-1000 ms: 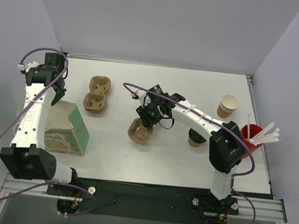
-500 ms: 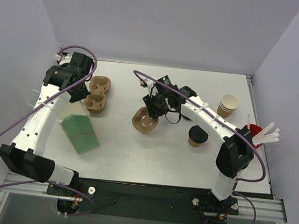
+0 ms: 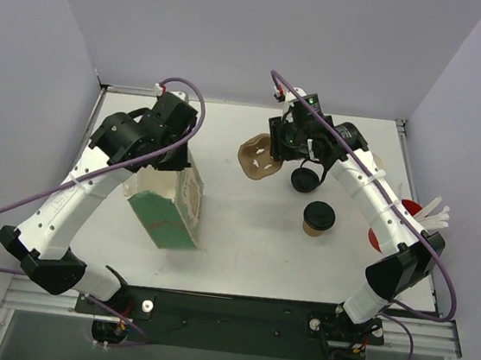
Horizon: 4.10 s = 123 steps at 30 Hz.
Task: Pack the takeout coffee
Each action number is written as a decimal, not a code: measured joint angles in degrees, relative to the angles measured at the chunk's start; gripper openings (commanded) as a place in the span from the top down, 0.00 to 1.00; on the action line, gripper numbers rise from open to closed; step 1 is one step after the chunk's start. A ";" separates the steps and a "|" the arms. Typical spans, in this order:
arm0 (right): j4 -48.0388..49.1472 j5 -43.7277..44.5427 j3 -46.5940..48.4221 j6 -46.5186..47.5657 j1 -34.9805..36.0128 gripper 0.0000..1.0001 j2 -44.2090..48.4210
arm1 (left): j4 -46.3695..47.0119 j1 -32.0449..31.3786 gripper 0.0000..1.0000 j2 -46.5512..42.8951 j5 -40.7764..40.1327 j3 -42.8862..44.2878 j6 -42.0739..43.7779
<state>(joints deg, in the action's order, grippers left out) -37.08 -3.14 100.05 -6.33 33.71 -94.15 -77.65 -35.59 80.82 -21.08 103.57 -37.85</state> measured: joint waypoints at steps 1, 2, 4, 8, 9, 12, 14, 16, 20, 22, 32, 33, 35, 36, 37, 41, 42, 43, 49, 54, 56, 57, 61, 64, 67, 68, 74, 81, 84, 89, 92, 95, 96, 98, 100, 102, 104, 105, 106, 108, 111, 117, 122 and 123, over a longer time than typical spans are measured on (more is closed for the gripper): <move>-0.52 0.63 0.42 -0.68 -0.09 0.71 0.11 | 0.04 -1.46 1.00 0.66 0.63 1.60 0.81; -0.92 1.38 0.72 -1.25 -0.26 0.71 0.20 | 0.07 -2.56 1.00 1.46 1.25 3.10 1.77; -1.60 2.84 1.11 -2.23 -0.37 0.71 0.22 | 0.11 -3.43 1.00 3.13 2.43 5.33 3.98; -2.78 5.35 1.31 -3.65 -0.72 0.71 0.22 | -0.17 -3.30 1.00 8.94 2.93 9.73 9.92; -3.17 5.92 1.33 -4.02 -0.90 0.71 0.22 | -0.11 -3.26 1.00 10.64 2.91 10.62 11.58; -4.33 7.48 1.42 -4.63 -1.40 0.71 0.28 | 0.09 -3.15 1.00 15.93 2.86 12.15 16.63; -5.18 8.44 1.70 -5.03 -1.51 0.71 0.33 | 0.42 -3.06 1.00 19.65 3.08 13.44 20.20; -5.75 9.09 1.81 -5.33 -1.75 0.71 0.52 | 0.70 -2.93 1.00 23.37 3.45 15.50 23.54; -7.19 9.84 1.86 -5.68 -1.81 0.71 1.09 | 2.08 -2.91 0.87 28.85 4.90 20.31 28.30; -7.67 10.12 1.86 -5.68 -1.81 0.71 1.38 | 2.67 -2.93 0.78 29.90 5.64 21.53 29.79; -8.66 10.25 1.97 -5.95 -1.81 0.71 1.79 | 3.08 -2.51 0.45 30.21 7.32 25.07 32.11; -8.72 10.23 2.14 -5.95 -1.81 0.71 1.79 | 3.26 -2.25 0.45 30.01 7.52 25.29 32.06; -8.85 10.19 2.56 -5.95 -1.81 0.71 1.79 | 3.34 -1.75 0.47 29.33 7.43 25.57 31.61; -8.98 10.19 2.80 -5.95 -1.79 0.71 1.79 | 3.32 -1.44 0.50 28.76 7.19 25.68 31.06; -9.05 10.19 2.97 -5.92 -1.79 0.71 1.79 | 3.39 -1.05 0.51 28.06 6.91 25.79 30.36; -9.22 10.19 3.37 -5.92 -1.79 0.71 1.79 | 4.04 1.66 0.59 24.04 5.31 26.32 27.02; -9.29 10.19 3.37 -5.90 -1.79 0.71 1.79 | 4.13 2.69 0.60 22.93 4.94 26.71 26.14; -9.40 10.19 3.37 -5.90 -1.79 0.71 1.79 | 4.20 3.87 0.62 21.75 4.46 27.21 25.24; -9.75 10.14 3.37 -5.86 -1.75 0.71 1.79 | 3.89 8.59 0.67 15.28 -1.38 27.98 22.03; -9.92 9.75 3.39 -5.84 -1.46 0.71 1.79 | 3.65 10.91 0.68 14.16 -2.64 24.65 21.79; -9.94 9.70 3.52 -5.84 -1.38 0.71 1.79 | 3.34 11.89 0.68 15.15 -2.21 23.50 21.99; -9.97 9.68 3.58 -5.84 -1.36 0.71 1.79 | 3.19 12.37 0.68 15.87 -1.75 23.19 22.05; -9.99 9.66 3.65 -5.84 -1.03 0.71 1.79 | 3.06 13.81 0.68 18.47 -0.07 22.47 22.73; -10.05 9.66 3.65 -5.84 -1.01 0.71 1.79 | 2.91 14.60 0.68 19.61 0.17 22.25 23.43; -10.14 9.66 3.65 -5.81 -0.98 0.71 1.79 | 2.84 15.52 0.68 19.82 0.24 21.27 23.91; -10.16 9.66 3.65 -5.81 -1.01 0.71 1.79 | 2.86 15.80 0.68 19.82 0.37 20.90 24.02; -10.45 9.66 3.65 -5.81 -0.94 0.71 1.79 | 2.84 16.92 0.66 19.82 1.53 17.66 24.94; -10.54 9.68 3.65 -5.81 -0.61 0.71 1.79 | 3.23 17.81 0.64 19.82 4.31 13.68 25.33; -10.54 9.68 3.65 -5.81 -0.52 0.71 1.79 | 3.50 18.32 0.65 19.80 5.11 12.22 25.53; -10.56 9.68 3.65 -5.81 -0.24 0.71 1.79 | 5.20 19.58 0.74 19.80 6.47 9.14 25.90; -10.56 9.70 3.65 -5.75 -0.24 0.71 1.79 | 6.54 20.20 0.99 19.80 7.06 7.30 25.99; -10.56 9.75 3.65 -5.66 -0.24 0.71 1.79 | 7.69 20.37 1.00 19.80 7.78 7.21 26.53; -10.56 9.73 3.67 -5.66 -0.24 0.71 1.81 | 7.61 20.31 1.00 19.82 7.98 7.67 26.82; -10.60 9.73 3.74 -5.66 -0.24 0.71 1.99 | 7.58 19.69 1.00 20.17 8.13 9.40 27.67; -10.71 9.29 4.24 -5.62 -0.15 0.71 2.43 | 7.30 18.32 1.00 20.76 8.04 12.61 28.65; -10.56 8.59 5.05 -5.62 0.28 0.71 3.54 | 6.64 15.78 1.00 22.27 6.99 17.90 29.75; -9.77 7.26 6.08 -5.66 1.07 0.71 5.35 | 6.54 10.88 1.00 24.44 3.91 24.96 31.30; -8.70 6.56 6.45 -5.66 1.75 0.71 6.93 | 6.80 8.48 1.00 25.03 2.60 26.99 31.98; -7.41 5.44 6.56 -5.70 2.36 0.70 8.57 | 6.91 6.14 1.00 25.46 1.49 28.30 32.63; -3.28 2.67 5.27 -5.90 3.34 0.68 12.31 | 6.73 1.77 1.00 26.43 -0.63 29.62 34.07; 5.64 -3.10 -0.74 -6.88 4.46 0.68 20.13 | 6.43 -1.92 1.00 28.83 -2.71 29.75 35.58; 22.23 -11.21 -17.53 -8.83 4.74 0.67 30.40 | 6.10 -2.03 1.00 33.07 -2.21 29.81 37.11; 35.19 -17.88 -31.17 -13.60 4.17 0.67 31.67 | 6.67 -1.79 1.00 32.04 1.14 29.42 38.51; 36.65 -19.08 -32.79 -14.71 4.04 0.67 31.54 | 7.04 -1.79 1.00 31.54 1.92 28.89 38.69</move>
<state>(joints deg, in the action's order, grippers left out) -0.43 -22.22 67.26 -21.04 37.76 -62.61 -70.61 -37.39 112.36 -19.16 132.46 0.84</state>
